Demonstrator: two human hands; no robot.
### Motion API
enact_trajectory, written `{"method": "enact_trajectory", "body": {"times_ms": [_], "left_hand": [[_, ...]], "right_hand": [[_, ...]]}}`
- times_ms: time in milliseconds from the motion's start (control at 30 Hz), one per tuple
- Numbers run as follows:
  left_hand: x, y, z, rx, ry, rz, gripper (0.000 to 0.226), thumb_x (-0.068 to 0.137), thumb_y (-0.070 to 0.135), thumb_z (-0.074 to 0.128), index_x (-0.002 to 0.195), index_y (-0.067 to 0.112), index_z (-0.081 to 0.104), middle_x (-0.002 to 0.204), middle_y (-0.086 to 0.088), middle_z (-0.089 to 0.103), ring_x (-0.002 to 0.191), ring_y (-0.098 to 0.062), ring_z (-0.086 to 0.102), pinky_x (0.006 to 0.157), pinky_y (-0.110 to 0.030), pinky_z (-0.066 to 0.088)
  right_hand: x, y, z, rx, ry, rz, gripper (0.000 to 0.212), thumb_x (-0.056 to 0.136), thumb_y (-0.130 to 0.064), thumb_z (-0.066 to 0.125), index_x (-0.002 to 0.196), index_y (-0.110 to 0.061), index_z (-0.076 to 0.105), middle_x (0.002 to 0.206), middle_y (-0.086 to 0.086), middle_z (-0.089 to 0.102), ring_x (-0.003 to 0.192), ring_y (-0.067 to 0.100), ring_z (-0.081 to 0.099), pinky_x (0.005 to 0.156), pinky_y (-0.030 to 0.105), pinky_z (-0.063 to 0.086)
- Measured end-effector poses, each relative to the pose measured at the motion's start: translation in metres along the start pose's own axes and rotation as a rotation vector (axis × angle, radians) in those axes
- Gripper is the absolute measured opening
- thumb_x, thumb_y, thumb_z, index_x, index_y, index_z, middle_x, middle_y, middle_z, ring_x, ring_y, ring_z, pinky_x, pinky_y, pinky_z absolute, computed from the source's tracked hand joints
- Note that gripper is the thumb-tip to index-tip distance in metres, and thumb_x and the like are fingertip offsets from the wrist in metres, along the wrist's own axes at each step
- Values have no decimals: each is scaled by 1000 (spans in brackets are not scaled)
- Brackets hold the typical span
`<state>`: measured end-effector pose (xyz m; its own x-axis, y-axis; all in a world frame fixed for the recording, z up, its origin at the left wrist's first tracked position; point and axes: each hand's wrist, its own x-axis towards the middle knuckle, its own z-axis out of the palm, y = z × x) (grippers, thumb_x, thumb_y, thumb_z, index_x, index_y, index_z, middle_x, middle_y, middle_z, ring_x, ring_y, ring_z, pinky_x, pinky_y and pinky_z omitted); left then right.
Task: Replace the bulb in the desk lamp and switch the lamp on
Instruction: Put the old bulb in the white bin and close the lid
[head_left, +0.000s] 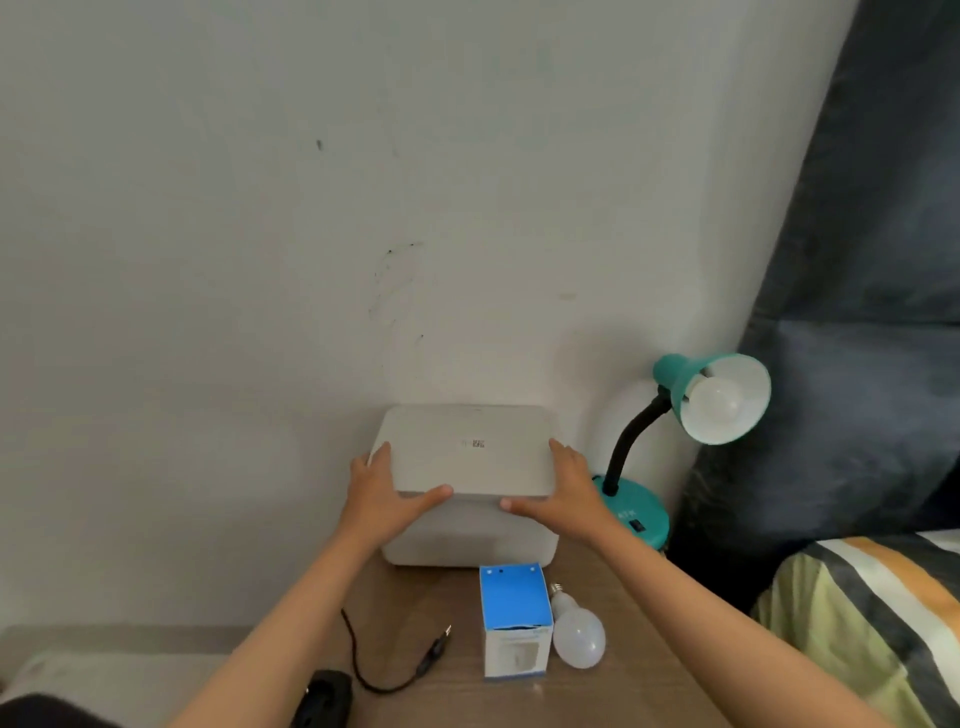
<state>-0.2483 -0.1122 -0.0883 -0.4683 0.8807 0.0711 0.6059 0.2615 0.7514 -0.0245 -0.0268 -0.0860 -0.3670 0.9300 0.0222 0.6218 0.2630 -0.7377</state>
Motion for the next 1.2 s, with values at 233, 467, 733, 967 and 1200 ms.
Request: {"method": "enact_trajectory", "body": {"times_ms": [233,467,733,967,1200], "left_hand": [[0,-2,3,-53,34,19,118,57,56,81,146,14,17,147,-8,21,138,-23,26,112,-37,27],[-5,-1,3,-41,118,71,103,63,52,79,144,19,24,146,-4,27,134,-21,34,107,-36,34],[-6,4,-2,-24,150,79,104,64,54,77,144,19,22,146,-5,29,131,-22,38,103,-37,37],[-9,7,-4,-45,147,80,109,61,58,76,145,14,22,147,-6,28,134,-22,34,107,-37,34],[-24,22,-18,-65,185,127,110,61,59,75,145,13,21,146,-4,28,134,-20,32,107,-33,32]], "right_hand": [[5,-3,-4,-35,22,-17,112,48,-66,79,137,-18,32,137,7,37,127,24,40,105,44,41],[8,-11,-6,24,6,13,116,55,-43,87,146,-17,20,147,11,27,135,27,32,111,40,31],[5,-12,-9,98,26,0,111,57,-42,87,145,-20,23,146,9,28,134,26,33,110,40,32],[1,-18,-15,79,35,-12,113,57,-42,87,145,-17,21,147,9,26,135,24,31,113,39,30],[-14,-34,-37,27,42,-81,115,56,-46,85,146,-16,19,151,11,19,141,25,23,116,40,25]]}}
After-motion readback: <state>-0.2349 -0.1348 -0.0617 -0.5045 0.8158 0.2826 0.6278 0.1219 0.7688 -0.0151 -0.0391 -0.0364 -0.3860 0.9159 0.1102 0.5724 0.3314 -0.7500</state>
